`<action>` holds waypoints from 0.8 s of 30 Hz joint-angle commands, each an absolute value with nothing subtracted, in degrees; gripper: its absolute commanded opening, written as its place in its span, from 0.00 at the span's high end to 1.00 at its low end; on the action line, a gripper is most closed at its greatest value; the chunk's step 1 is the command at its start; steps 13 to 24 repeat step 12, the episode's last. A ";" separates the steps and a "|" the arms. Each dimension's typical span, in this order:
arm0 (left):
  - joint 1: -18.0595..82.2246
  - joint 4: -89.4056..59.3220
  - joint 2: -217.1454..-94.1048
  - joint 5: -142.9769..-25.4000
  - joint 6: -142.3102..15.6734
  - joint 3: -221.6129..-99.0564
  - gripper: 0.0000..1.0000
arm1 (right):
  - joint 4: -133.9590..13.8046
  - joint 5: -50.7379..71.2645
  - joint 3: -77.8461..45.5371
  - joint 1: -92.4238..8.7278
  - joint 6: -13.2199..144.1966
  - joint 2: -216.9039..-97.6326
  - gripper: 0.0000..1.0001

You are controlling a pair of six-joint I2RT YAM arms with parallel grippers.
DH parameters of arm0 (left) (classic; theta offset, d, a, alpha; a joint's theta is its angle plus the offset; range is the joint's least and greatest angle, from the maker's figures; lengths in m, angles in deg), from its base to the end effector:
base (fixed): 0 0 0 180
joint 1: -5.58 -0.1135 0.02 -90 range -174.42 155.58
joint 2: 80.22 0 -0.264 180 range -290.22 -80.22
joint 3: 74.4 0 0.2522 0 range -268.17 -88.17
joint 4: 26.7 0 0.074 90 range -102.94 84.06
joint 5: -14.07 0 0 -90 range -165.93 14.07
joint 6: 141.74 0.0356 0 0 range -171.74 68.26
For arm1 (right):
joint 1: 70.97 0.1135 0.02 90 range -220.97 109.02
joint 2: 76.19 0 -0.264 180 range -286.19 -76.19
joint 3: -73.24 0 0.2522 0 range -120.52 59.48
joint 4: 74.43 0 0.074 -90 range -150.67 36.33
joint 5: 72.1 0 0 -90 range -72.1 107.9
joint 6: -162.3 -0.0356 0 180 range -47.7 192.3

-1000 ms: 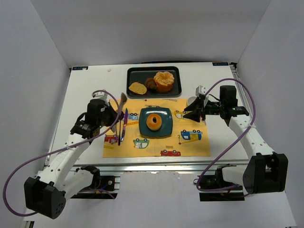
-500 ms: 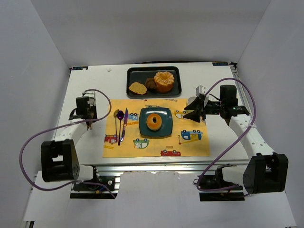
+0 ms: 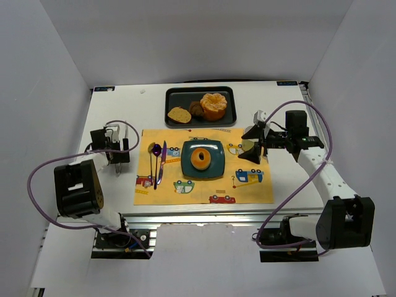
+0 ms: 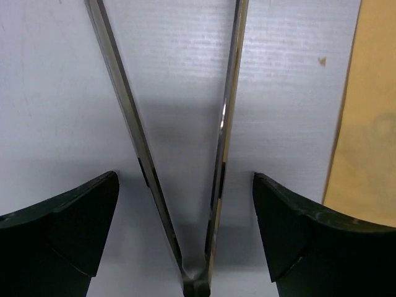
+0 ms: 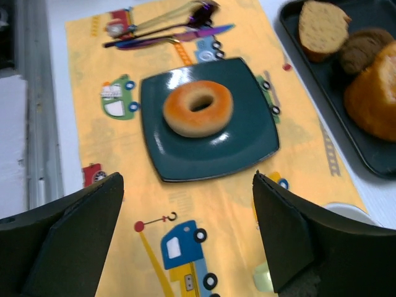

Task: Place the bread

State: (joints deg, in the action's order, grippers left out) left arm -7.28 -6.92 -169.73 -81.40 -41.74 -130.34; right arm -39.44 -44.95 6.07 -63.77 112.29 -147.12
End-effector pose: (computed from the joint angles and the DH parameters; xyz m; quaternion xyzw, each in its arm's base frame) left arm 0.2866 0.0619 0.1502 -0.0087 0.9483 0.0178 0.3168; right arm 0.2498 0.0635 0.2900 -0.5146 0.6148 0.3468 0.4867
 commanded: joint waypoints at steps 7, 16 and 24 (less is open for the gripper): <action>-7.43 -4.67 -152.94 -84.80 -53.39 -128.42 0.02 | -48.54 -14.80 0.86 -58.49 89.98 -149.57 0.11; -7.43 -8.97 -141.94 -84.28 -63.23 -125.61 0.02 | -52.66 -17.42 -0.29 -57.53 87.77 -150.80 0.10; -7.43 -8.97 -141.94 -84.28 -63.23 -125.61 0.02 | -52.66 -17.42 -0.29 -57.53 87.77 -150.80 0.10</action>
